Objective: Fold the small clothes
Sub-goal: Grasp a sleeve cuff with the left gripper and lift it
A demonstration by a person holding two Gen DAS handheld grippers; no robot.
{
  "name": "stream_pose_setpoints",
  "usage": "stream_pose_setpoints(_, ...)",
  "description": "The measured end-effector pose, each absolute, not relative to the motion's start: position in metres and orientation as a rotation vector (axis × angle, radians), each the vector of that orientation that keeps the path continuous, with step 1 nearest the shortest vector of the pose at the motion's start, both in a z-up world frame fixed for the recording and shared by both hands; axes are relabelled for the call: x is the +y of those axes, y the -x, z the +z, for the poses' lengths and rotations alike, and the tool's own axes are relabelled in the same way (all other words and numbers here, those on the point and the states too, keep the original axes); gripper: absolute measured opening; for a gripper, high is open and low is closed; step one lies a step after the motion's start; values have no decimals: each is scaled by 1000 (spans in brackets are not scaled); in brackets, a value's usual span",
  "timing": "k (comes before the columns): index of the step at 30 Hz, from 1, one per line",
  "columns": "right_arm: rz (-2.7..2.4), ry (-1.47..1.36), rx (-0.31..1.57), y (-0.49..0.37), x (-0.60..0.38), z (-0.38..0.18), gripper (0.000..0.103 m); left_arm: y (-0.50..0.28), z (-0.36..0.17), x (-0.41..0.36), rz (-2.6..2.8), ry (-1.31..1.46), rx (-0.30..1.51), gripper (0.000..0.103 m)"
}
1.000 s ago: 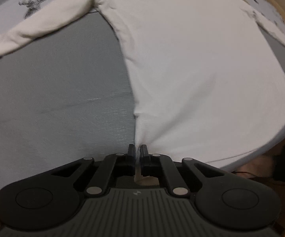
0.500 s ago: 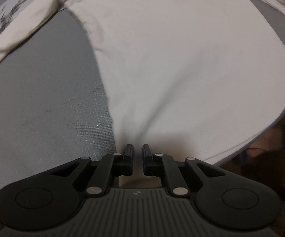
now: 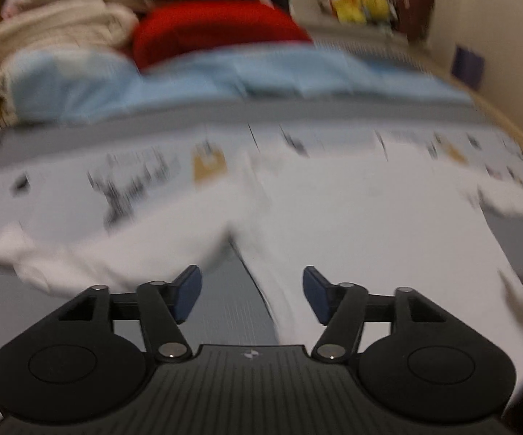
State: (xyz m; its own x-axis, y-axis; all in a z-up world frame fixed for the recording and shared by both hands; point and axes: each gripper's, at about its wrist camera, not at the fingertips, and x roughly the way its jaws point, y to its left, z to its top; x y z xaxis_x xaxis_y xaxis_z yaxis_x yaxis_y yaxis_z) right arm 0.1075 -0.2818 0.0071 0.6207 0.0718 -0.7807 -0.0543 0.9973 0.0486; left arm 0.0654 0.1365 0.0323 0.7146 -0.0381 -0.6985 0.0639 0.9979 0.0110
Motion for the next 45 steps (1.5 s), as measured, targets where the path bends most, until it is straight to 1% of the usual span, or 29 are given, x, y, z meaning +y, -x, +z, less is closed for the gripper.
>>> stream_pose_setpoints(2,75,-26,813,-119,-283,20,35,-80,41,153,-15,-41,707,75)
stream_pose_setpoints(3,86,-39,777,-120,-278,26,38,-88,41,162,9,-39,693,76)
stream_pose_setpoints(4,103,-50,757,-138,-281,26,43,-98,38,172,37,-28,688,78)
stream_pose_setpoints(6,136,-55,739,-148,-266,37,46,-117,31,191,103,8,700,78)
stream_pose_setpoints(14,272,80,638,-205,-185,65,48,-160,1,259,346,65,749,78)
stream_pose_setpoints(17,275,13,628,-227,-175,62,48,-167,-12,295,439,130,777,78)
stream_pose_setpoints(20,269,-17,645,-237,-172,44,47,-181,-30,322,508,160,812,78)
stream_pose_setpoints(22,272,-31,703,-249,-168,31,38,-191,-40,337,570,137,834,78)
stream_pose_setpoints(23,288,-50,711,-253,-167,29,36,-196,-45,344,595,136,837,78)
stream_pose_setpoints(25,301,-69,714,-259,-164,28,28,-207,-53,359,651,149,846,78)
stream_pose_setpoints(30,308,-80,748,-271,-157,20,27,-229,-67,392,771,224,845,78)
stream_pose_setpoints(32,306,-73,760,-275,-154,15,27,-234,-73,402,794,236,844,76)
stream_pose_setpoints(35,306,-85,788,-279,-153,9,27,-243,-86,414,805,231,868,63)
stream_pose_setpoints(37,310,-92,802,-281,-152,6,27,-248,-96,421,804,240,897,52)
stream_pose_setpoints(38,312,-89,809,-281,-151,5,27,-250,-101,424,805,244,910,48)
stream_pose_setpoints(39,312,-85,813,-282,-150,4,27,-252,-106,427,810,239,927,40)
stream_pose_setpoints(41,312,-76,823,-282,-149,1,27,-253,-109,428,808,220,927,27)
stream_pose_setpoints(42,313,-75,829,-282,-148,0,27,-255,-110,427,802,203,935,12)
stream_pose_setpoints(43,314,-73,834,-282,-148,-2,27,-256,-109,426,801,188,940,9)
stream_pose_setpoints(45,316,-68,841,-282,-147,-3,27,-256,-104,424,802,183,930,8)
